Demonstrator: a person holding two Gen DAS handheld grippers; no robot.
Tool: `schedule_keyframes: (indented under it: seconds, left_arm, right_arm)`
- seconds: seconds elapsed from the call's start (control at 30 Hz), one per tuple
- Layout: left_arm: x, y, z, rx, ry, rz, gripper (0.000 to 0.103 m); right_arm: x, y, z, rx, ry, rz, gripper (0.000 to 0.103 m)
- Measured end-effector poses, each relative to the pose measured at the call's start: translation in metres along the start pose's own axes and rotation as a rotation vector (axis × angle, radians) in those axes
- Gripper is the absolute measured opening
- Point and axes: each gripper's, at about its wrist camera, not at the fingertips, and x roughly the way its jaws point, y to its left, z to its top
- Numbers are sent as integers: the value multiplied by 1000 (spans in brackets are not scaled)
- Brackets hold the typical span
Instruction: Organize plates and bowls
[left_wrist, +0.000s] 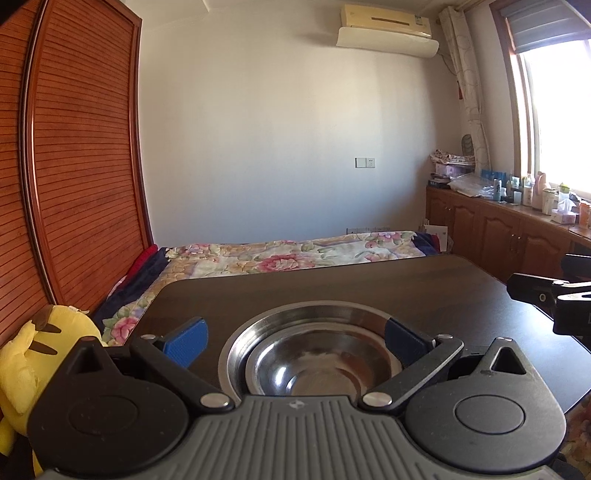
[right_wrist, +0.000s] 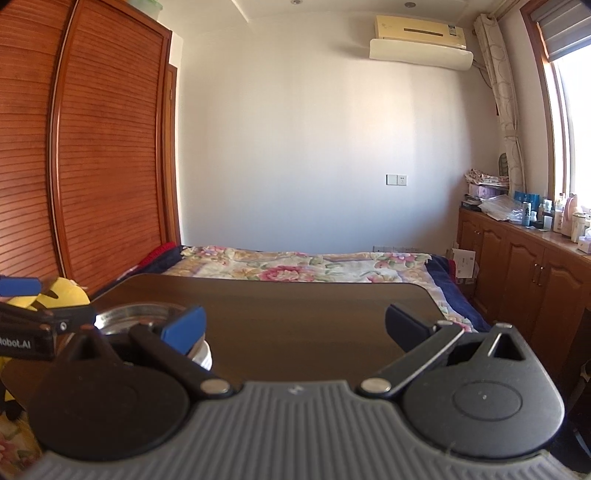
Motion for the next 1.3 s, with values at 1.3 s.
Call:
schedule_keyframes:
  seconds: [1.3]
  left_arm:
    - [8, 9, -15, -4, 30, 20, 102]
  right_arm:
    - [9, -3, -14, 23, 53, -20, 103]
